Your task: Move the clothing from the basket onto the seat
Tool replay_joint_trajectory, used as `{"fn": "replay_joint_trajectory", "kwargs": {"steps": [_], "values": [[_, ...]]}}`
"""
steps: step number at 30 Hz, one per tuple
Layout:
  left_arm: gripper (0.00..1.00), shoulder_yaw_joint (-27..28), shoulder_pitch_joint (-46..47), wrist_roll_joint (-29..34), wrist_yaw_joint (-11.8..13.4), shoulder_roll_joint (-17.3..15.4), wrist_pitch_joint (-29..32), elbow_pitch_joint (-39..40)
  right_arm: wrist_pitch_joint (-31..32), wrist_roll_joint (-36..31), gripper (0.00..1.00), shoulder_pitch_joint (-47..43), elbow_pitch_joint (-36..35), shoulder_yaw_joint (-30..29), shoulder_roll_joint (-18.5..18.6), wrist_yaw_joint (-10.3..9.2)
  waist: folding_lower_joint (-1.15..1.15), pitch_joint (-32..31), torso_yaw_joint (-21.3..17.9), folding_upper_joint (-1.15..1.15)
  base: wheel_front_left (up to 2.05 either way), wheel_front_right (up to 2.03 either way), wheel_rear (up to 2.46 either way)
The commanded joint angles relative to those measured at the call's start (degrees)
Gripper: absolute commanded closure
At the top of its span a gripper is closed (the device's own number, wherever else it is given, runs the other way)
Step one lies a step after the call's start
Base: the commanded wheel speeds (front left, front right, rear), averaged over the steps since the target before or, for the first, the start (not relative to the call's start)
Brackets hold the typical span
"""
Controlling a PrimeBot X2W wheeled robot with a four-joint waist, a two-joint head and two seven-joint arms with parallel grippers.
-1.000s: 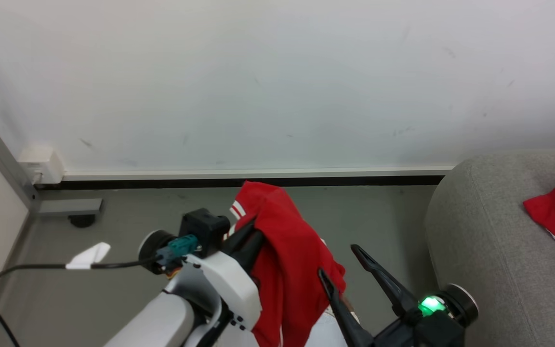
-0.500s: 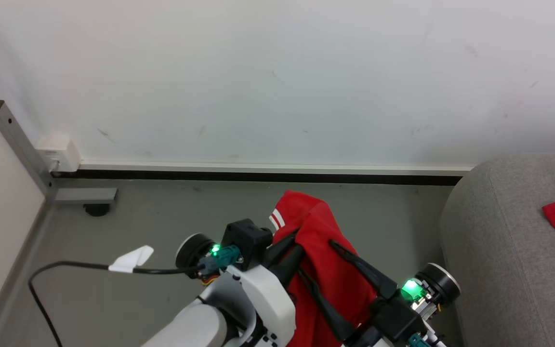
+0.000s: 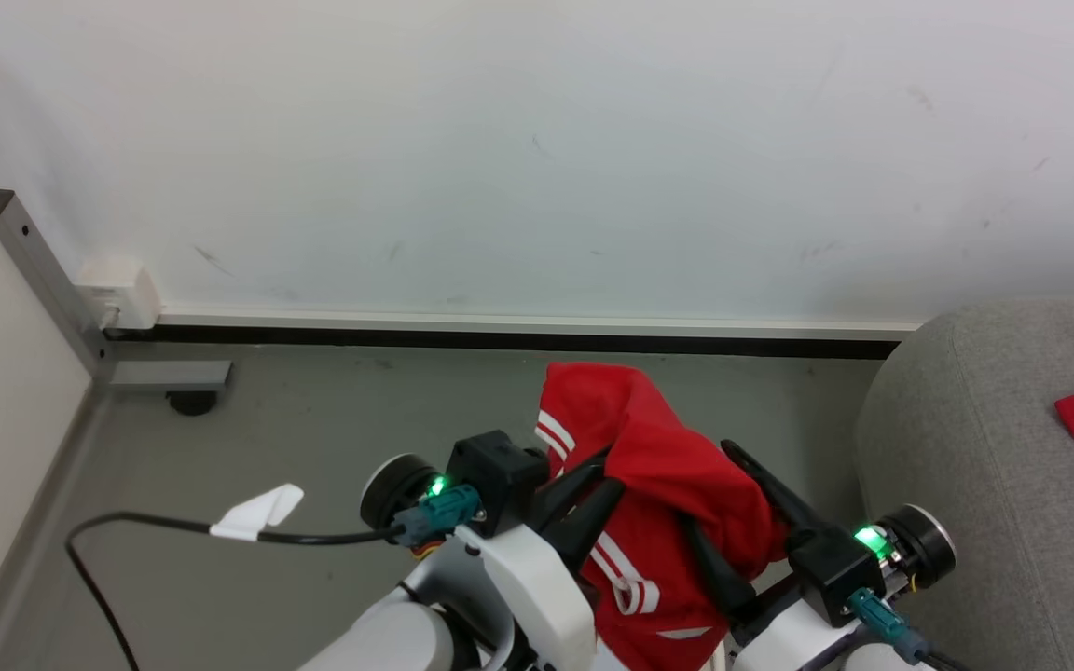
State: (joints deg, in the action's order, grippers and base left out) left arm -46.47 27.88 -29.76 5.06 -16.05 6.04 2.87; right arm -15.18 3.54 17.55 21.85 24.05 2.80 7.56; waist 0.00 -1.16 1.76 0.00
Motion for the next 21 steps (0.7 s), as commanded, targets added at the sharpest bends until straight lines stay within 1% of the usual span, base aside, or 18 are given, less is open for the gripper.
{"fn": "replay_joint_trajectory", "kwargs": {"steps": [1, 5, 6, 8, 9, 10, 11, 17, 21], "values": [[1.0, 0.11, -0.62, -0.36, -0.07, -0.26, -0.03, 0.28, 0.05, 1.5, 1.0, 0.41, 1.07, 0.25, 0.18, -0.15, 0.0, -0.05, -0.06, 0.0, 0.0, 0.0, 0.0], [1.0, 0.27, -0.98, -0.65, 0.25, -0.52, -0.38, -0.39, 0.05, 5.25, 1.0, 1.61, 2.43, -0.79, 0.23, -0.15, 0.0, -0.02, -0.31, 0.0, 0.0, 0.0, 0.0], [0.98, 0.31, -1.09, -0.67, 0.25, -0.62, -0.55, -0.62, 0.05, 5.91, 1.0, 1.54, 2.59, -1.18, 0.23, -0.15, 0.0, -0.01, -0.39, 0.0, 0.0, 0.0, 0.0], [0.64, 0.3, -1.36, -0.66, 0.33, -0.94, -0.81, -1.1, 0.05, 6.92, 1.0, 1.81, 2.78, -1.93, 0.24, -0.15, 0.0, 0.04, -0.56, 0.0, 0.0, 0.0, 0.0], [0.52, 0.3, -1.45, -0.54, 0.33, -1.08, -1.07, -1.32, 0.05, 7.45, 1.0, 1.97, 2.84, -2.26, 0.24, -0.16, 0.0, 0.04, -0.67, 0.0, 0.0, 0.0, 0.0], [0.24, 0.31, -1.56, -0.5, 0.31, -1.17, -1.43, -1.51, 0.05, 7.76, 1.0, 2.09, 2.89, -2.59, 0.24, -0.16, 0.0, 0.07, -0.77, 0.0, 0.0, 0.0, 0.0], [0.0, 0.24, -1.74, -0.36, 0.28, -1.42, -1.64, -1.77, 0.05, 8.09, 1.0, 2.14, 2.83, -2.99, 0.27, -0.16, 0.0, 0.1, -0.87, 0.0, 0.0, 0.0, 0.0], [0.0, -0.82, -3.05, -0.88, -0.63, -1.38, -2.84, -2.62, 0.03, 7.59, 1.0, 2.16, 2.75, -5.3, 0.15, -0.16, 0.0, 0.23, -1.26, 0.0, 0.0, 0.0, 0.0], [0.0, -1.4, -3.78, -0.75, -0.81, -1.41, -3.56, -2.63, 0.02, 6.22, 1.0, 1.56, 2.76, -8.57, 0.19, -0.16, 0.0, 0.37, -1.4, 0.0, 0.0, 0.0, 0.0]]}}
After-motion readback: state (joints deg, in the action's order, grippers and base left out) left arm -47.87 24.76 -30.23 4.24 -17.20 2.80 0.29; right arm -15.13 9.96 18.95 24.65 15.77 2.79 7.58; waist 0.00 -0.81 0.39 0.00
